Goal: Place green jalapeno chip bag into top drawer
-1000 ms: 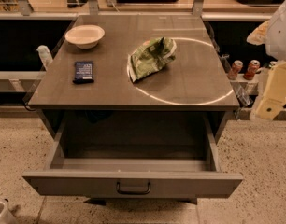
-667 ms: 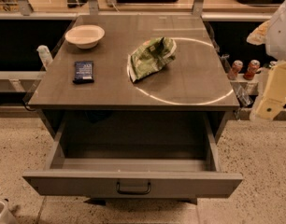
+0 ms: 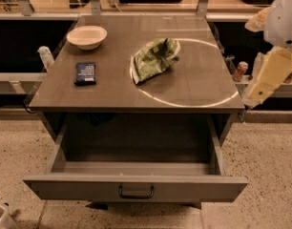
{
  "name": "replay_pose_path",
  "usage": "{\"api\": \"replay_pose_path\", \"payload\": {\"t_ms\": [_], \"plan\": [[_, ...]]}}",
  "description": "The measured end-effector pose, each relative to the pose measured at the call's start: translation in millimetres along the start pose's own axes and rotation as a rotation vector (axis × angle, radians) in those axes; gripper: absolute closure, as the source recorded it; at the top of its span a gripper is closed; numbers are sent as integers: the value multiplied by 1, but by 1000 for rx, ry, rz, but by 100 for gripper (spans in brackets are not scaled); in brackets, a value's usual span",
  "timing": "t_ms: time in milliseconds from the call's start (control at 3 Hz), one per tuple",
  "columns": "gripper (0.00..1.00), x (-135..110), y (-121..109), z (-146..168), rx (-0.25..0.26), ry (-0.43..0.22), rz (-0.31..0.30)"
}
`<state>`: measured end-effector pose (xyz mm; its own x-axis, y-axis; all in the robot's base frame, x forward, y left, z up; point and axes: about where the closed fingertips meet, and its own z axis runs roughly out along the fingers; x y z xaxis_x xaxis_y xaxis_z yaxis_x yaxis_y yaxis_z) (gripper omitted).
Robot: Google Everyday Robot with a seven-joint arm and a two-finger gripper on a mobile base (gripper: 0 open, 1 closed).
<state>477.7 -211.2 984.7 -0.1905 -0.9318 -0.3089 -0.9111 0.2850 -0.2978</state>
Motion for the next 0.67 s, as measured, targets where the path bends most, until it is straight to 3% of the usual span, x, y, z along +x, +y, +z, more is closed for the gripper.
{"api": "replay_pose_path", "payload": {"t_ms": [333,667], "plan": [[0,-14,-29,15,34,-87,15],[0,-27,-46,34,22,-132,4]]}}
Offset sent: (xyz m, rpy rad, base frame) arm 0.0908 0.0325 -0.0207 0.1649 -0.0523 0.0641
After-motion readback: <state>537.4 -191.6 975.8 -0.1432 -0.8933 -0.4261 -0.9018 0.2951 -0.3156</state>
